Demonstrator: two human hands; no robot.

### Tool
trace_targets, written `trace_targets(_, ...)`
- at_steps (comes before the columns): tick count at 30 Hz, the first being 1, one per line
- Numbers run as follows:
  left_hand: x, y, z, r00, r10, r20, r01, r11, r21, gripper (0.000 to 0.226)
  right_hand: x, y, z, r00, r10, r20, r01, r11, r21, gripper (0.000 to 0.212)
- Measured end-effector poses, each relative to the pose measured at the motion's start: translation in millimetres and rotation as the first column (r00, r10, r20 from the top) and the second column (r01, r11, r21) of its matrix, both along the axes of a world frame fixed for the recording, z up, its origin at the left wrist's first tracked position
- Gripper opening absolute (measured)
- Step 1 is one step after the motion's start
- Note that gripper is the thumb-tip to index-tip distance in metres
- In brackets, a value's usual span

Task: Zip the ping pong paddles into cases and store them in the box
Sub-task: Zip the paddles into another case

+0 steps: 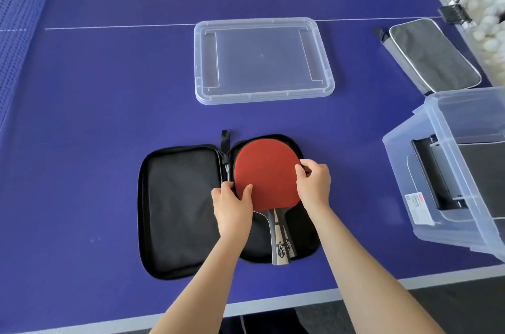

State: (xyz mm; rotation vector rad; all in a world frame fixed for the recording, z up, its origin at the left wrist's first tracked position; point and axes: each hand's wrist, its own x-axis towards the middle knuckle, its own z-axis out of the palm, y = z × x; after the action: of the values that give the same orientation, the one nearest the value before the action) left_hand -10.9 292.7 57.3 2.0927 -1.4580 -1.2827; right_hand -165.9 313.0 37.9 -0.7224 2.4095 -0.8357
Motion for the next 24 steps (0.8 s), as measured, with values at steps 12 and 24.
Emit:
trace_targets(12, 18, 86, 9, 0.986, -0.08, -0.144, 0.099, 0.986, 0.135, 0.024, 31, 110, 16, 0.951, 0.029, 0.307, -0.034, 0.999, 0.012, 0.013)
trace_targets(24, 1, 108, 7, 0.983, -0.111, -0.143, 0.127, 0.986, 0.107, 0.01, 52, 121, 15, 0.952, 0.119, 0.283, -0.144, 0.987, 0.071, 0.024)
